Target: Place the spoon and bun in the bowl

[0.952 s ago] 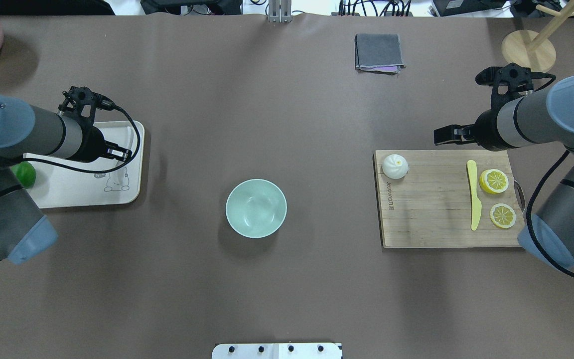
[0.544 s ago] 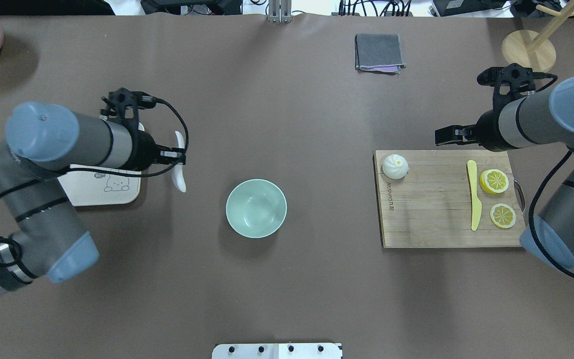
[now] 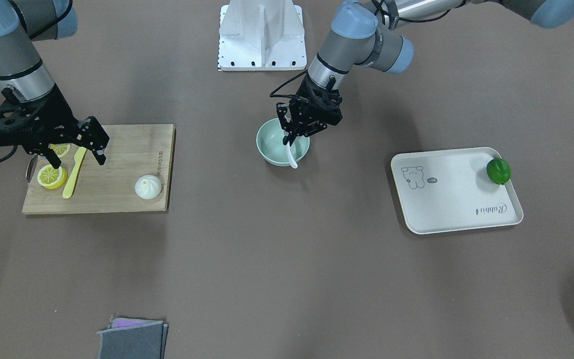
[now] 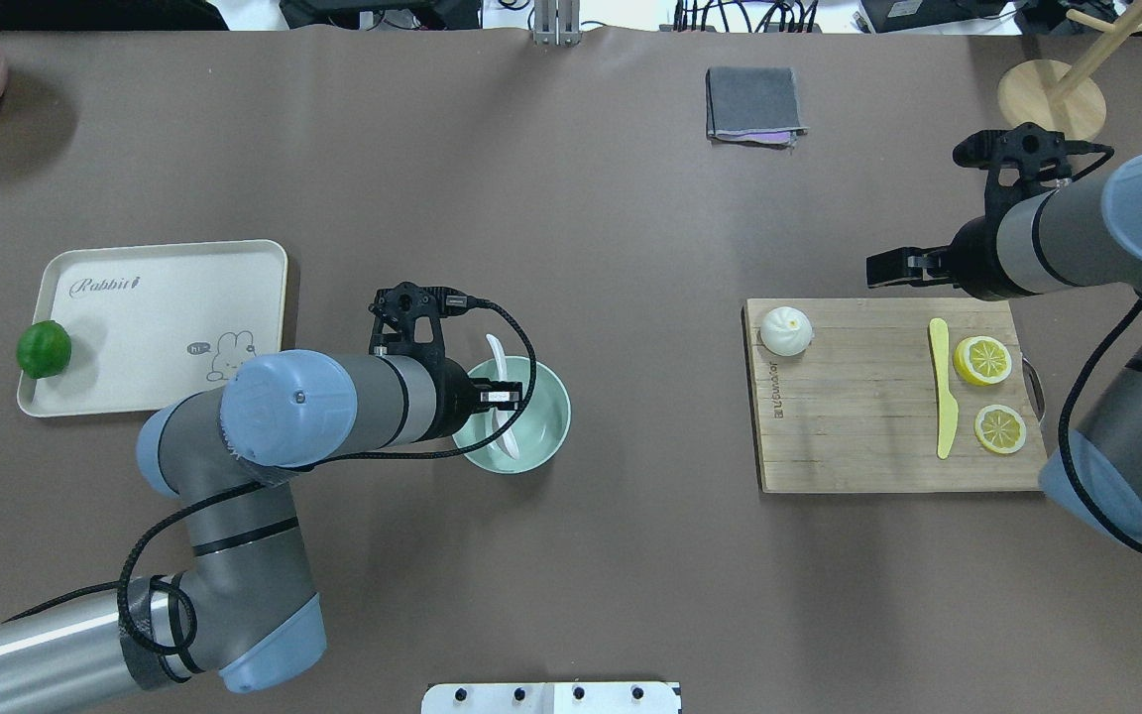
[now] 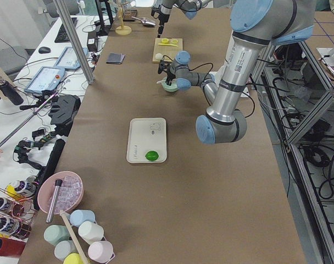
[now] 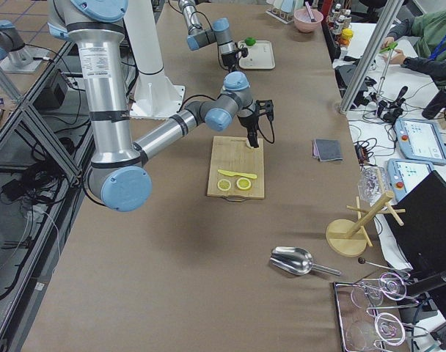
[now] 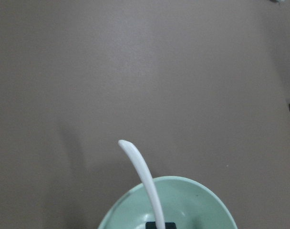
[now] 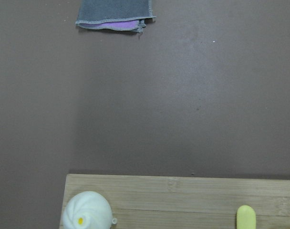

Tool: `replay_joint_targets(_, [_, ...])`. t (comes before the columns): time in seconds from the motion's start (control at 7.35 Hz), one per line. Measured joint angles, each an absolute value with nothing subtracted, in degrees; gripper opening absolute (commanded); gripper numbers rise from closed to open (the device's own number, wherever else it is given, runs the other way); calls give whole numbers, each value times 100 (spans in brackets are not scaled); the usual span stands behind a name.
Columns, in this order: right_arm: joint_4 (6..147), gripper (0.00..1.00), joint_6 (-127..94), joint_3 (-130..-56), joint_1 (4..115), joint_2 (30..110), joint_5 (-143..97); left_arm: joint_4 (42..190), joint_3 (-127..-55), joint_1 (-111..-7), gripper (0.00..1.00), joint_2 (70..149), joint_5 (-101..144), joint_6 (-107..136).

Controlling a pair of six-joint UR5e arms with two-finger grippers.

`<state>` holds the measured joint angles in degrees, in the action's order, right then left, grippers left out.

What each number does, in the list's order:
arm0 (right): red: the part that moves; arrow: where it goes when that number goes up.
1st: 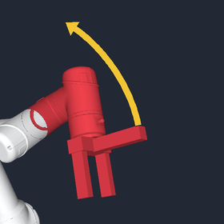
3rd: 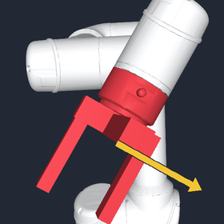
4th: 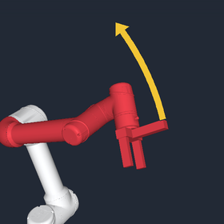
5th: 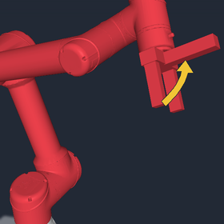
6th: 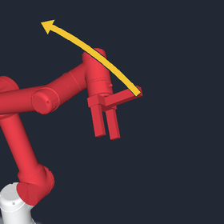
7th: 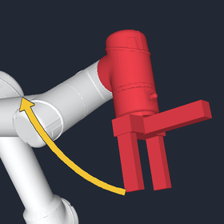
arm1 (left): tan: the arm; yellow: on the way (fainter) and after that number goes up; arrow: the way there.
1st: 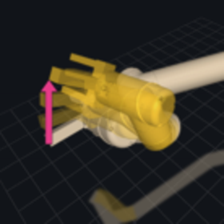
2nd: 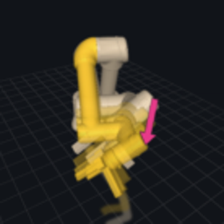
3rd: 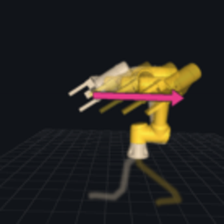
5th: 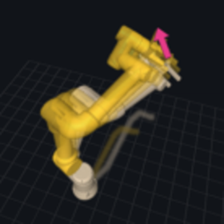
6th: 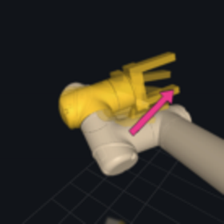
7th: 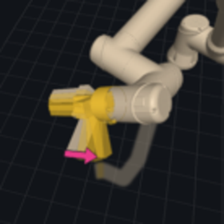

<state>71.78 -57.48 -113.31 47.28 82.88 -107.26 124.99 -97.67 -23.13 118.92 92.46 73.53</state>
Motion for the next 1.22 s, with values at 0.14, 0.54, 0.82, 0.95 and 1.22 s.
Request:
replay_joint_targets(0.14, [7178,100,-5748,-11333,4728,8288,-10724,12498,-9756,-2292,0,11898,9211,7360])
replay_joint_targets(0.54, [7180,100,-5748,-11332,4729,8288,-10724,12497,-9717,-2292,98,11884,9184,7339])
replay_joint_targets(0.82, [7181,100,-5748,-11332,4724,8282,-10730,12508,-9643,-2291,98,11876,9008,7242])
replay_joint_targets(0.95, [7185,100,-5752,-11334,4717,8264,-10735,12491,-9672,-2392,98,11869,9027,6960])
replay_joint_targets(1.22, [7227,100,-6013,-11336,4662,8180,-10745,12471,-9694,-3220,98,11740,10071,6292])
